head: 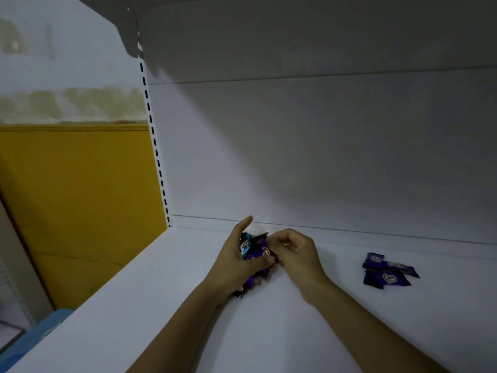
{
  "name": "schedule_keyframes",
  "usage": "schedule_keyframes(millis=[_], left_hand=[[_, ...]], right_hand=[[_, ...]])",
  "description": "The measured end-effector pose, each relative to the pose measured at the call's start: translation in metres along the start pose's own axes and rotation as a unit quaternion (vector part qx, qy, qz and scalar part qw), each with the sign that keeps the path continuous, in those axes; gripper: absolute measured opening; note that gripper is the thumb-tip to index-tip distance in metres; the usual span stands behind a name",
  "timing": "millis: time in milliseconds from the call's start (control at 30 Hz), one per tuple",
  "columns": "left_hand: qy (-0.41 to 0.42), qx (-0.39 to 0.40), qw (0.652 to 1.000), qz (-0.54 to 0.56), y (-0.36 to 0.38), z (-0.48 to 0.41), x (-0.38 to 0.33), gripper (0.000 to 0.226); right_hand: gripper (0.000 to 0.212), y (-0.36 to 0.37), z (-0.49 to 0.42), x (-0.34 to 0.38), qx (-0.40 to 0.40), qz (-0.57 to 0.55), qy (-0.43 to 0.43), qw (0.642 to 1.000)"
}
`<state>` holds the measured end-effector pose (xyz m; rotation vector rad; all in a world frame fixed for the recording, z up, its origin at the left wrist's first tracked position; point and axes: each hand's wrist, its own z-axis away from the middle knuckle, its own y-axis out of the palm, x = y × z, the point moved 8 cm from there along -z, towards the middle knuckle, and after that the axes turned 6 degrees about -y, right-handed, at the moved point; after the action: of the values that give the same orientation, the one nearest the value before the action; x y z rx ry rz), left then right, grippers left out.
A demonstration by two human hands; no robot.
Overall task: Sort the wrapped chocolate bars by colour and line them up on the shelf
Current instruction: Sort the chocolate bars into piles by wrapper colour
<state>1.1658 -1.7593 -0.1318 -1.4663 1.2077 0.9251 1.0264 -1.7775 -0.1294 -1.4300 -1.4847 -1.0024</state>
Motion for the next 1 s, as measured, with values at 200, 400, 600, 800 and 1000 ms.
schedule_keyframes(millis=[200, 400, 600, 800, 1000], left_hand=[[0.019, -0.051, 0.995, -0.082, -0.004, 0.003, -0.005, 0.068], [0.020, -0.060, 0.996, -0.061, 0.010, 0.013, -0.026, 0.053], [-0.024, -0.003, 0.999, 0.028, 0.087, 0.011, -0.050, 0.050], [-0.004, 0.009, 0.999, 0.040, 0.165, 0.012, -0.062, 0.059], [0.014, 0.031, 0.997, 0.067, 0.176, 0.025, -0.056, 0.051]], right_hand=[[0.020, 0.002, -0.002, 0.002, -0.029, 0.072, 0.008, 0.997], [0.007, -0.017, 0.010, 0.020, 0.011, 0.074, 0.025, 0.997], [0.024, -0.092, 0.035, 0.055, 0.038, 0.030, 0.040, 0.998], [0.023, -0.195, 0.044, 0.045, -0.105, 0.076, 0.026, 0.991], [0.015, -0.229, 0.043, 0.009, -0.104, 0.325, -0.003, 0.940]])
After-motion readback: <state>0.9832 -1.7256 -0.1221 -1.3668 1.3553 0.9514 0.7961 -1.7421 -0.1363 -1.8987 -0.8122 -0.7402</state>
